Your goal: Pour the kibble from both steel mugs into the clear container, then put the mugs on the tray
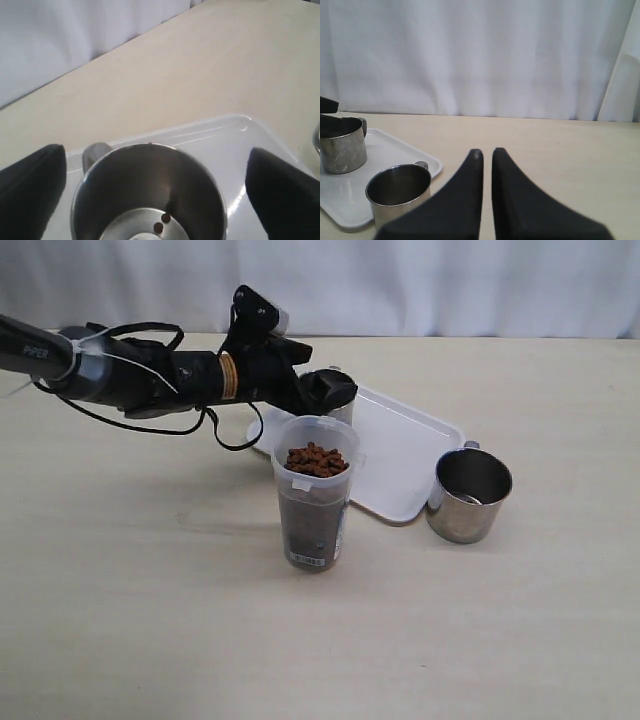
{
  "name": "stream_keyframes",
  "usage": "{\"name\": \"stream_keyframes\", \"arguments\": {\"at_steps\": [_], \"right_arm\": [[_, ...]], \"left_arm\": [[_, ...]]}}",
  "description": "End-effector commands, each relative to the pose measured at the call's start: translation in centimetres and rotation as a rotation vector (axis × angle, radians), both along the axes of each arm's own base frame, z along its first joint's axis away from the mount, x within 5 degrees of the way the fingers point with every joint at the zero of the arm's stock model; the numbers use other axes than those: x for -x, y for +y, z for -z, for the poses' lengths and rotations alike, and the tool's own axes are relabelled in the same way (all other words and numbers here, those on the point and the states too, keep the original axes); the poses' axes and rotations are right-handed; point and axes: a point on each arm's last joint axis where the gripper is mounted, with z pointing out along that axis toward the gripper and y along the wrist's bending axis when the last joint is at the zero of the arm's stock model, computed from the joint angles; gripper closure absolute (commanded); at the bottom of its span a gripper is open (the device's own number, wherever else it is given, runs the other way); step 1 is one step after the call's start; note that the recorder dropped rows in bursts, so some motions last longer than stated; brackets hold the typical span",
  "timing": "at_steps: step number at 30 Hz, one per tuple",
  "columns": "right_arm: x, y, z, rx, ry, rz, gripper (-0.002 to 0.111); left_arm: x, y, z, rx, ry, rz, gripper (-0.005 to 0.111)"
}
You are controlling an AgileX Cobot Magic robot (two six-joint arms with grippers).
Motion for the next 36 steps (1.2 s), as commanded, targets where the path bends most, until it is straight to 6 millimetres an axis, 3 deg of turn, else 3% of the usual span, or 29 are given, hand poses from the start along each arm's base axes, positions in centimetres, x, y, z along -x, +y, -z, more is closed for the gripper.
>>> {"name": "stream_keyframes", "arguments": {"at_steps": [1, 4, 8, 9, 10, 11, 12, 13, 14, 15, 16, 19, 20, 21, 23, 29, 33, 36], "right_arm": [[0.0, 0.0, 0.1, 0.002, 0.002, 0.003, 0.103], [0.0, 0.0, 0.1, 0.002, 0.002, 0.003, 0.103], [0.0, 0.0, 0.1, 0.002, 0.002, 0.003, 0.103], [0.0, 0.0, 0.1, 0.002, 0.002, 0.003, 0.103], [0.0, 0.0, 0.1, 0.002, 0.002, 0.003, 0.103], [0.0, 0.0, 0.1, 0.002, 0.002, 0.003, 0.103], [0.0, 0.0, 0.1, 0.002, 0.002, 0.003, 0.103], [0.0, 0.0, 0.1, 0.002, 0.002, 0.003, 0.103], [0.0, 0.0, 0.1, 0.002, 0.002, 0.003, 0.103], [0.0, 0.0, 0.1, 0.002, 0.002, 0.003, 0.103], [0.0, 0.0, 0.1, 0.002, 0.002, 0.003, 0.103], [0.0, 0.0, 0.1, 0.002, 0.002, 0.003, 0.103], [0.0, 0.0, 0.1, 0.002, 0.002, 0.003, 0.103], [0.0, 0.0, 0.1, 0.002, 0.002, 0.003, 0.103], [0.0, 0.0, 0.1, 0.002, 0.002, 0.003, 0.103], [0.0, 0.0, 0.1, 0.002, 0.002, 0.003, 0.103], [0.0, 0.0, 0.1, 0.002, 0.002, 0.003, 0.103], [0.0, 0.0, 0.1, 0.002, 0.002, 0.003, 0.103]], "left_arm": [[0.1, -0.3, -1.2, 0.048, -0.023, 0.021, 0.02], [0.1, -0.3, -2.2, 0.066, -0.042, 0.029, 0.02], [-0.4, 2.9, -8.8, 0.02, -0.026, -0.158, 0.021], [-0.2, 4.4, -11.1, -0.036, -0.006, -0.239, 0.025], [0.3, 5.3, -12.4, -0.082, 0.007, -0.298, 0.033], [1.4, 6.8, -14.1, -0.143, 0.002, -0.338, 0.049], [2.2, 7.6, -15.1, -0.121, 0.017, -0.349, 0.06], [3.9, 9.1, -16.6, -0.088, 0.022, -0.32, 0.08], [4.7, 9.8, -17.1, -0.077, 0.025, -0.31, 0.089], [6.5, 11.6, -18.3, -0.052, 0.025, -0.303, 0.104], [8.6, 13.3, -18.6, -0.038, 0.039, -0.308, 0.107], [12.2, 16.0, -19.0, -0.029, 0.037, -0.372, 0.107], [13.6, 16.9, -19.0, -0.033, 0.03, -0.412, 0.107], [16.3, 18.3, -19.2, -0.008, 0.011, -0.498, 0.107], [19.2, 19.4, -19.5, 0.036, -0.026, -0.613, 0.107], [27.5, 21.8, -19.2, 0.133, -0.186, -0.953, 0.107], [31.8, 22.1, -19.2, 0.196, -0.323, -1.005, 0.107], [33.6, 21.9, -18.4, 0.223, -0.377, -0.991, 0.107]]}}
